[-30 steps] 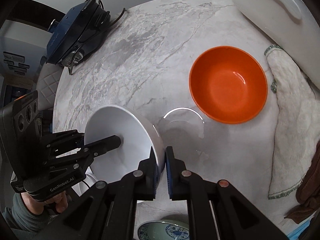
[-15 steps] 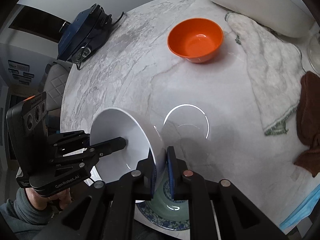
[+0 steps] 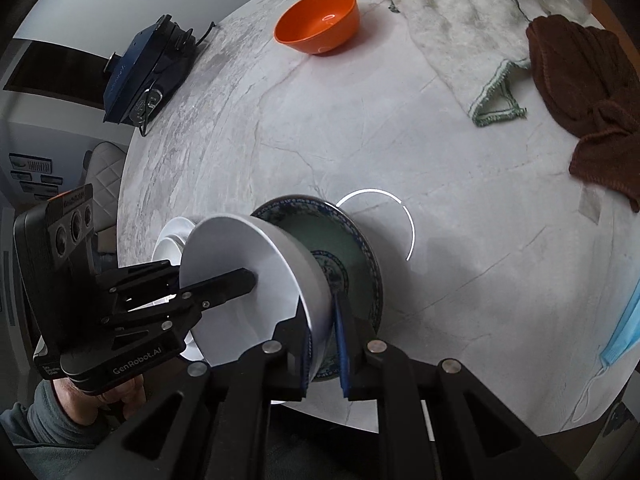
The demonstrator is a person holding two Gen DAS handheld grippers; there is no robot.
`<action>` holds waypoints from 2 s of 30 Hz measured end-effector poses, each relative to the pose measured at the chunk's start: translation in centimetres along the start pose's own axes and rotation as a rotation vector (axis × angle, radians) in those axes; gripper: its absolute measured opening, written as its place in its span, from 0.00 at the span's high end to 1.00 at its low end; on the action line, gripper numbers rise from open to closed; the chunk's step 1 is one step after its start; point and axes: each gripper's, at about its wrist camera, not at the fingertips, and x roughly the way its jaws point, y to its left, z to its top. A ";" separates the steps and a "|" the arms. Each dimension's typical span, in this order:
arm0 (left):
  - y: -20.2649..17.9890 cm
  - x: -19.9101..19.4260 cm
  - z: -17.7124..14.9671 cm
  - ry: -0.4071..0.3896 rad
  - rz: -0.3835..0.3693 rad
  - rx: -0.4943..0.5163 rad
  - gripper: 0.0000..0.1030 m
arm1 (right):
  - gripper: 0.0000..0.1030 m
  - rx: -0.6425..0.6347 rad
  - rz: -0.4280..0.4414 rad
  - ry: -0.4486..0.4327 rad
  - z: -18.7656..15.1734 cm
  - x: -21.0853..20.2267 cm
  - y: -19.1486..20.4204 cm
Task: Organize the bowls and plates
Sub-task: 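Lift the white bowl with both grippers and carry it over the patterned bowl, then lower the white bowl into the patterned bowl and open both grippers, then move both grippers to the rim of the orange bowl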
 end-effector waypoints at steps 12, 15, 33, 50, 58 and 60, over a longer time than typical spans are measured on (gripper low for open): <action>1.3 1.5 -0.1 -0.006 0.097 -0.002 0.88 | 0.88 -0.016 -0.020 0.017 -0.1 2.4 0.0; 1.5 2.0 -0.1 -0.004 0.115 -0.001 0.88 | 0.88 -0.032 -0.053 0.031 -0.2 3.3 0.1; 3.4 0.8 1.0 -0.053 0.095 -0.065 0.87 | 0.88 -0.072 -0.117 0.041 -0.1 4.8 0.5; 7.9 -7.9 4.9 -0.293 -0.060 -0.120 0.05 | 0.17 -0.089 -0.017 -0.240 -0.4 -2.5 2.7; 12.9 -9.0 10.3 -0.281 -0.075 -0.088 0.01 | 0.17 0.034 0.124 -0.381 4.5 -7.0 1.1; 14.6 -8.2 12.3 -0.242 -0.058 -0.100 0.01 | 0.17 0.060 0.164 -0.407 6.6 -7.5 0.8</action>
